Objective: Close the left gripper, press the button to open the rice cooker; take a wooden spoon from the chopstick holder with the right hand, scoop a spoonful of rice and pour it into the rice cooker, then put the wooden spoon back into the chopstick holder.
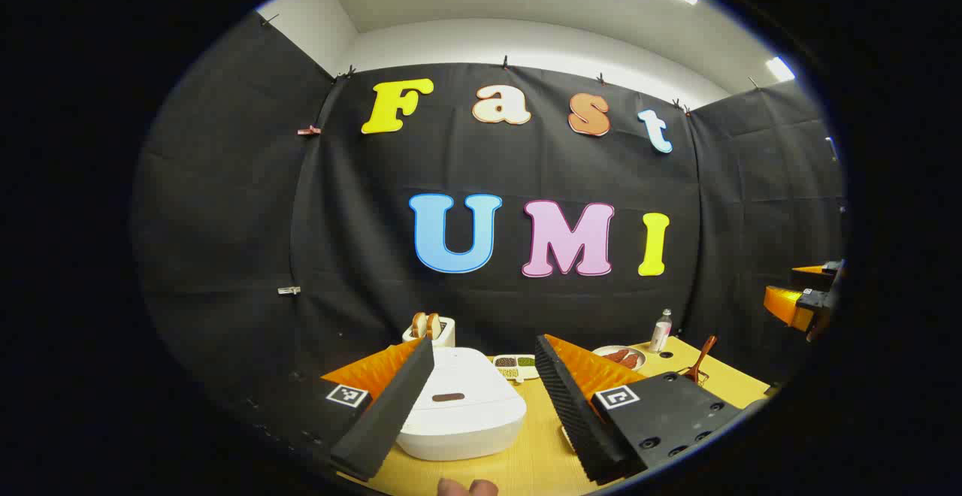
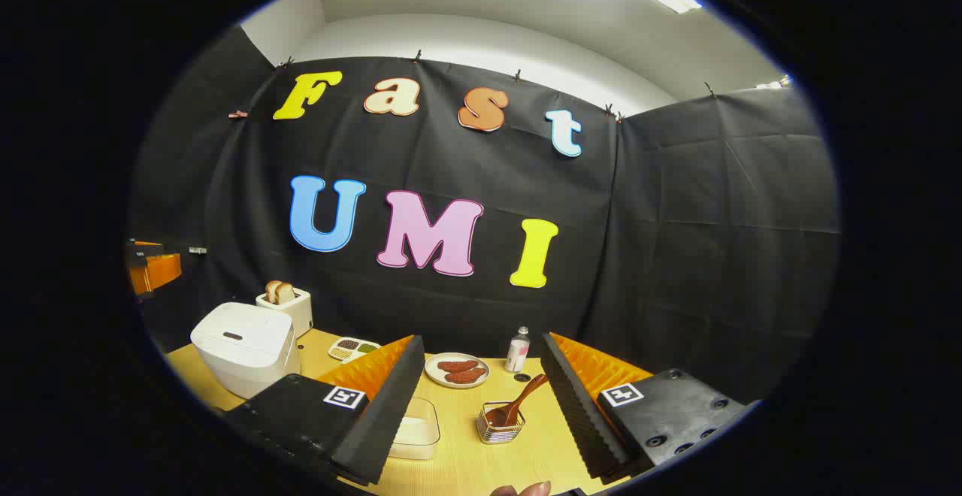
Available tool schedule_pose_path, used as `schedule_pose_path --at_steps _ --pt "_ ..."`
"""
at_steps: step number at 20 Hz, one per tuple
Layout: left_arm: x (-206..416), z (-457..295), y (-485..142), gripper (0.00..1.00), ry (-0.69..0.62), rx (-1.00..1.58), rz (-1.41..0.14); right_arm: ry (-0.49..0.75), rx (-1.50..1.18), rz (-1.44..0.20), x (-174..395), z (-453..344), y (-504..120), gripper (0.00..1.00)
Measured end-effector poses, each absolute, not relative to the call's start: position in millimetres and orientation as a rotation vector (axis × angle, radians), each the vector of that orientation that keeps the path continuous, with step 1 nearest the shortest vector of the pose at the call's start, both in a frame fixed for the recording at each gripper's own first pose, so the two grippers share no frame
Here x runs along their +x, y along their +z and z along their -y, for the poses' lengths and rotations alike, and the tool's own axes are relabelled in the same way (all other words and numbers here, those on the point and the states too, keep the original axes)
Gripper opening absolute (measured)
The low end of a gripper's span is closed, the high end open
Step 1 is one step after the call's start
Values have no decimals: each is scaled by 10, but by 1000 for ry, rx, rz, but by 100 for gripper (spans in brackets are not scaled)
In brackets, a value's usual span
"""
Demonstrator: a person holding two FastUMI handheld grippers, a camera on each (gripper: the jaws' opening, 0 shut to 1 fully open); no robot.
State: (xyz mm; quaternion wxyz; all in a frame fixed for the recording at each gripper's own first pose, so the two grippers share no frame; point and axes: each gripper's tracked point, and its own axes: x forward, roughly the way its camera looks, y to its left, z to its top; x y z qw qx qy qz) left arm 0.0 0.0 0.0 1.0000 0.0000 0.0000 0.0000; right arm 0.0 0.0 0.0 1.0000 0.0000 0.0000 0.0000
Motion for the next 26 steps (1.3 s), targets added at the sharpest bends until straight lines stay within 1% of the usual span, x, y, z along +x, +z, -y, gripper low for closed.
schedule_pose_path --at_steps 19,22,24,25,26 --pt "-69 34 37 94 -12 -20 26 7 -16 22 -114 -27 88 98" --pt "-87 78 43 94 -52 -33 25 9 -28 24 -117 -31 98 98" --pt "-40 122 -9 86 -84 -23 0 6 -34 31 -121 -29 129 98" --pt "-21 127 -44 67 -97 -12 -11 5 -40 31 -111 -20 131 98" --pt "-9 147 -76 51 -115 -10 -16 4 -49 34 -117 -19 138 98"
